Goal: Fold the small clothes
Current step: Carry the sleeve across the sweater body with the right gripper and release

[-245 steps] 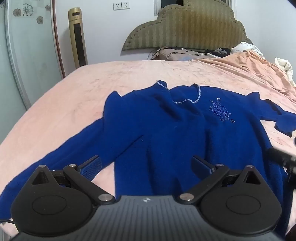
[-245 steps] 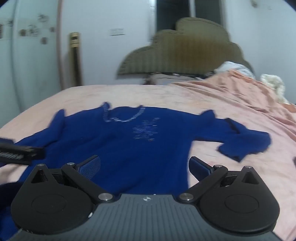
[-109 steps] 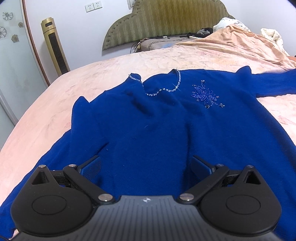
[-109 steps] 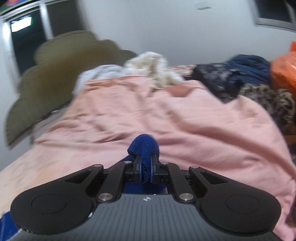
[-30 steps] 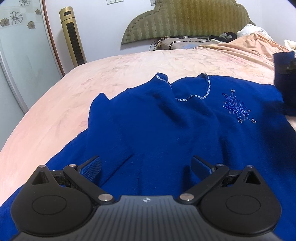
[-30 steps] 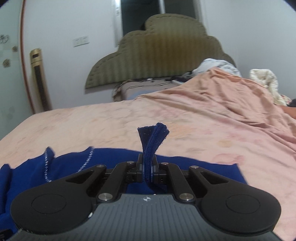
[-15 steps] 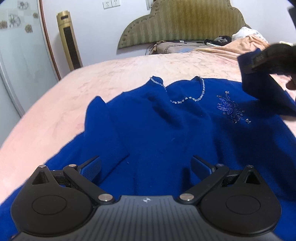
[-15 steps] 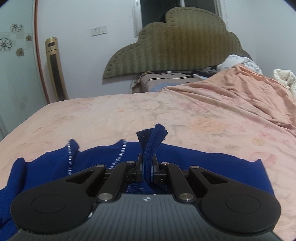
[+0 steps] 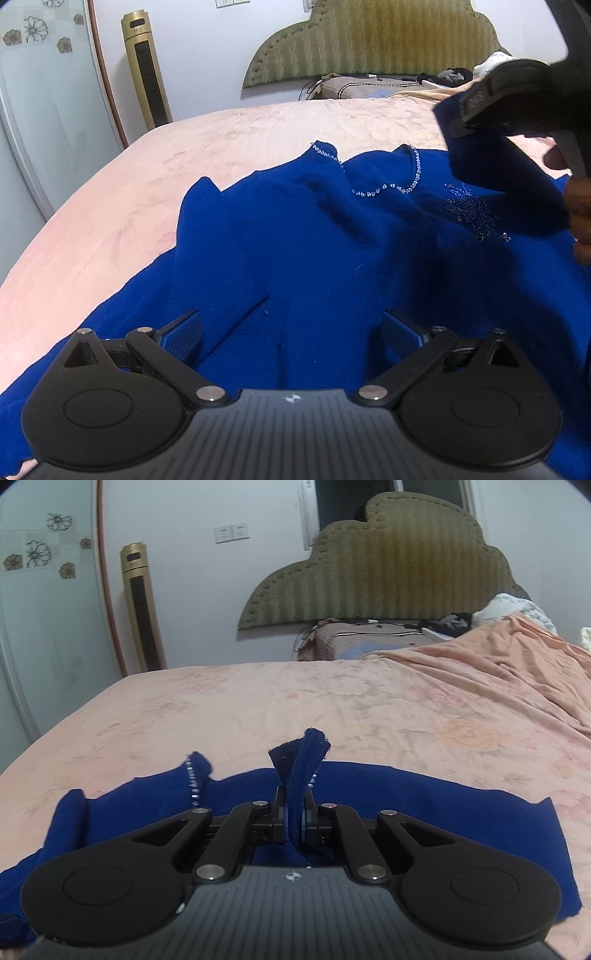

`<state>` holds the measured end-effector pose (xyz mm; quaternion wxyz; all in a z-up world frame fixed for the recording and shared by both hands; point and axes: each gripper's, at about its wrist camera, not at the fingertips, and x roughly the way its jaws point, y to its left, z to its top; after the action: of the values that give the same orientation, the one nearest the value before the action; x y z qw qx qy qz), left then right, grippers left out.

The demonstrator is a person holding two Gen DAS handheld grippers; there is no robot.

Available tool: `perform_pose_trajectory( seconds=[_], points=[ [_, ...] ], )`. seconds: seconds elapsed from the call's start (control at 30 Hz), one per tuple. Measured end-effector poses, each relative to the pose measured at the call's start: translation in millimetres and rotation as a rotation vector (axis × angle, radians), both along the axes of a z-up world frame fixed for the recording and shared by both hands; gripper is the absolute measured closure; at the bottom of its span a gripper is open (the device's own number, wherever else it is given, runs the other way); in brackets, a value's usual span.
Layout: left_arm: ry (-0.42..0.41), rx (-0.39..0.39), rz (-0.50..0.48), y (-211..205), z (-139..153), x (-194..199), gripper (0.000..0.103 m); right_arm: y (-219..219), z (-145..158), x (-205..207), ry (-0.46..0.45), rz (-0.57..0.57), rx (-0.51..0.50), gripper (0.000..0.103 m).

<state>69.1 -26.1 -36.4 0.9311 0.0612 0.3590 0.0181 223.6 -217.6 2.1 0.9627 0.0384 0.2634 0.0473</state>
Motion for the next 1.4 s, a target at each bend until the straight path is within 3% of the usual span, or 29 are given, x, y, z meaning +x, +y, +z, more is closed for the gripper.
perform_pose_trajectory(
  seconds=[0.6,1.0,1.4],
  points=[
    [0.006,-0.008,0.045,13,5,-3,0.000,58,-3,18,0.012,0.101,0.022,0.092],
    [0.021,-0.015,0.061,21,3,-5,0.000,91,5,27,-0.038,0.132,-0.039,0.092],
    [0.033,-0.031,0.087,33,1,-6,0.000,118,-11,34,0.010,0.163,-0.044,0.092]
  ],
)
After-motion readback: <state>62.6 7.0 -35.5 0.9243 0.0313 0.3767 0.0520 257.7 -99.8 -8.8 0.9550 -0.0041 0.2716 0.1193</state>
